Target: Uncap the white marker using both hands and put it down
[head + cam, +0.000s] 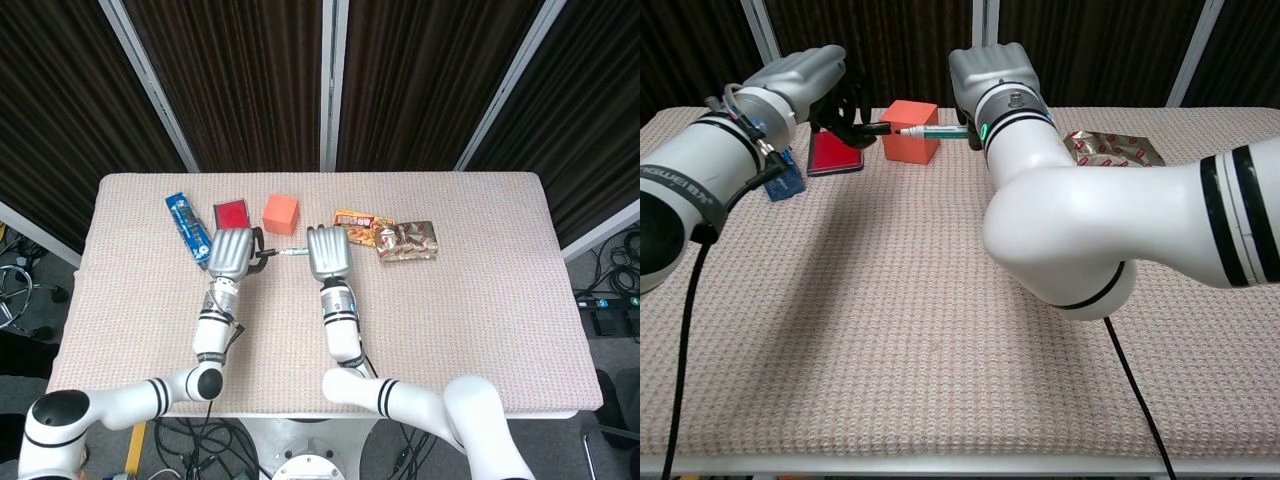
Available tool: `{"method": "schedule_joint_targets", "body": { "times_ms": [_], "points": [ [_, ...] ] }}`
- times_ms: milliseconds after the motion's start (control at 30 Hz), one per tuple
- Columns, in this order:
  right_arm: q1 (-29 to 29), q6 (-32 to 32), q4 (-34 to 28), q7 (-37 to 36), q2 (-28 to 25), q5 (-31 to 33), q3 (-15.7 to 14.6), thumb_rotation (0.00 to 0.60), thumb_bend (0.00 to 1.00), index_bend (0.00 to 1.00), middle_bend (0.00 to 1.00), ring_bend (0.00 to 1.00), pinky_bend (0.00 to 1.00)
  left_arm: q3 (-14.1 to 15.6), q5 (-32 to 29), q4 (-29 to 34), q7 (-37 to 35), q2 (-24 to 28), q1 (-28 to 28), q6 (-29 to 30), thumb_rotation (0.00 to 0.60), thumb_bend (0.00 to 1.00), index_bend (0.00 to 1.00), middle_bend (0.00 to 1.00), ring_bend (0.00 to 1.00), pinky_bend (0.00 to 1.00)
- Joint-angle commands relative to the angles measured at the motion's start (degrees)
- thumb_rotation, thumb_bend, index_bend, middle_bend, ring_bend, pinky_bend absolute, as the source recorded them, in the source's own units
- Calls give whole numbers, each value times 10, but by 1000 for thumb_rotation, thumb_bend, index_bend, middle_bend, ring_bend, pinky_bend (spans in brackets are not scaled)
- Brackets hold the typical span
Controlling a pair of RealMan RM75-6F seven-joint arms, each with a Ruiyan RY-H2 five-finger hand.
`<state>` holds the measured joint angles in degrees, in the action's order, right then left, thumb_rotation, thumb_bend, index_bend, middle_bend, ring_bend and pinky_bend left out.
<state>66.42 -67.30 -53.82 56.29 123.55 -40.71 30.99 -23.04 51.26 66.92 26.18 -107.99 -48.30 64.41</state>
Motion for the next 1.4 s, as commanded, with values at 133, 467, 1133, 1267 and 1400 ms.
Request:
{"method": "schedule_joint_targets", "body": {
  "times_ms": [133,467,1133,1267,1400],
  "points": [
    [-77,-50,-100,-9,-57,-13,-37,600,286,623,611,737,899,23,15,27,-40,44,59,34,600,398,703,722,640,651],
    [-173,-89,-218,-30,-108,-24,-113,600,285,625,612,737,899,89,11,41,-84,28,139,44,600,397,702,720,640,651],
    [-225,-92,-284,-66,-149,-25,-117,600,0,108,218,200,574,93,63,6,-136,41,173,28,600,63,357,254,205,233],
    [-273,-160,-374,-105,-206,-85,-135,600,0,107,192,151,529,98,93,25,-116,59,191,85,600,51,307,211,152,198],
    [-330,-210,-455,-149,-280,-148,-171,600,0,79,127,49,378,125,140,40,-100,89,213,130,600,46,250,173,98,139]
  ]
}}
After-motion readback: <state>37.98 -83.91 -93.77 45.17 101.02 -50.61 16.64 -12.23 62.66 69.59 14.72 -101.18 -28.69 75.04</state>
